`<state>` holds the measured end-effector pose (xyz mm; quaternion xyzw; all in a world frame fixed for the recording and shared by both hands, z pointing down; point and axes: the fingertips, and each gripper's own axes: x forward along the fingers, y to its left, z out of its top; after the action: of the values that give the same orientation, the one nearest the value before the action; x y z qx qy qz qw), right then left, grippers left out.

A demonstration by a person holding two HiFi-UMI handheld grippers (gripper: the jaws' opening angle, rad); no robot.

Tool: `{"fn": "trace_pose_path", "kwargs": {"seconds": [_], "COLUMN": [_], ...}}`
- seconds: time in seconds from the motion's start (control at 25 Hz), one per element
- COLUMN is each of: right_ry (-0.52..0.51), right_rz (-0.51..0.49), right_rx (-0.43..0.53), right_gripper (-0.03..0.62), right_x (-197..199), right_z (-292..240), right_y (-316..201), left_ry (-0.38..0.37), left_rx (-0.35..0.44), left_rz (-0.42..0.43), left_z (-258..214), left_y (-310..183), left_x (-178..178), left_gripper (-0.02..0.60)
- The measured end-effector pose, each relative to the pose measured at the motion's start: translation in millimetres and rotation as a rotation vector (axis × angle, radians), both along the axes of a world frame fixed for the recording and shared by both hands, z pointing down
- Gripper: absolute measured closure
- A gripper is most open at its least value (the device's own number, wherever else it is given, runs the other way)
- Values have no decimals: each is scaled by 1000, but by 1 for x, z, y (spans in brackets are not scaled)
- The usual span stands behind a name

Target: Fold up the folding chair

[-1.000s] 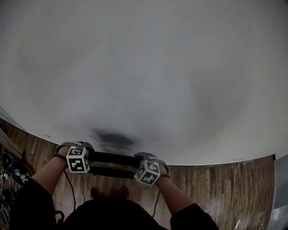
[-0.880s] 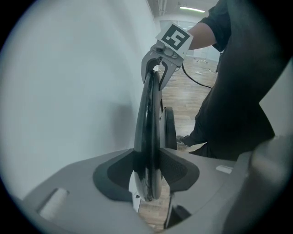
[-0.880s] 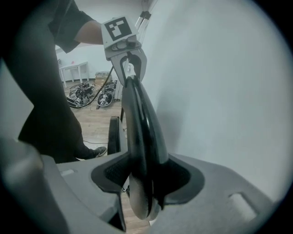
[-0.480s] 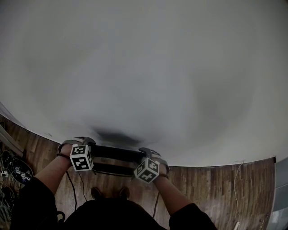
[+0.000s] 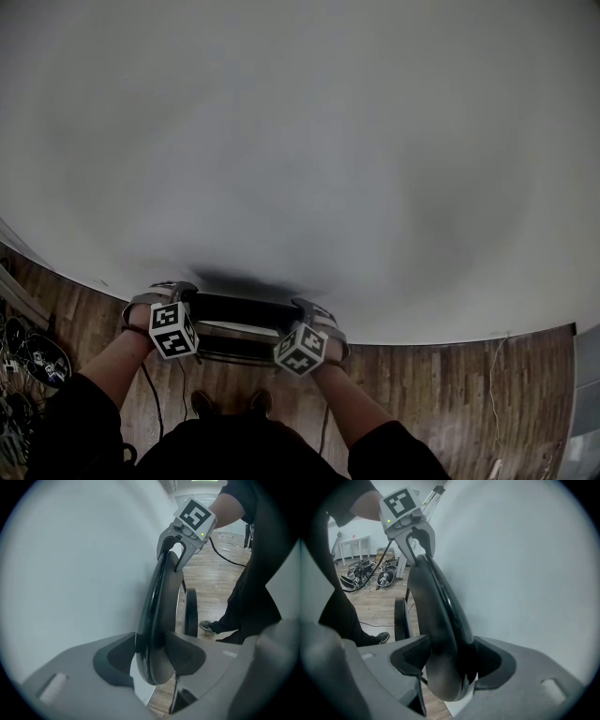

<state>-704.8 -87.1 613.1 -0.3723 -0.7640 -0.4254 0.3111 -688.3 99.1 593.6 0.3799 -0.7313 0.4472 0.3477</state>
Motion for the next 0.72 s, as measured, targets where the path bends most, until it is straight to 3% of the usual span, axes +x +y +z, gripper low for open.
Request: {"fn": "trace_pose_path", "kwargs": {"seconds": [0.72], "right_ry": [-72], "right_rz": [99], "right_rx": [24], "right_gripper": [296], "right_x": [-34], "right_z": [-1], "right_y": [-2], "left_ry": [-120], "left_rx": [-52], "left_rz": [-69], "left_z": [-1], "left_y": [2], "left_x": [-34], "left_gripper": [379]}}
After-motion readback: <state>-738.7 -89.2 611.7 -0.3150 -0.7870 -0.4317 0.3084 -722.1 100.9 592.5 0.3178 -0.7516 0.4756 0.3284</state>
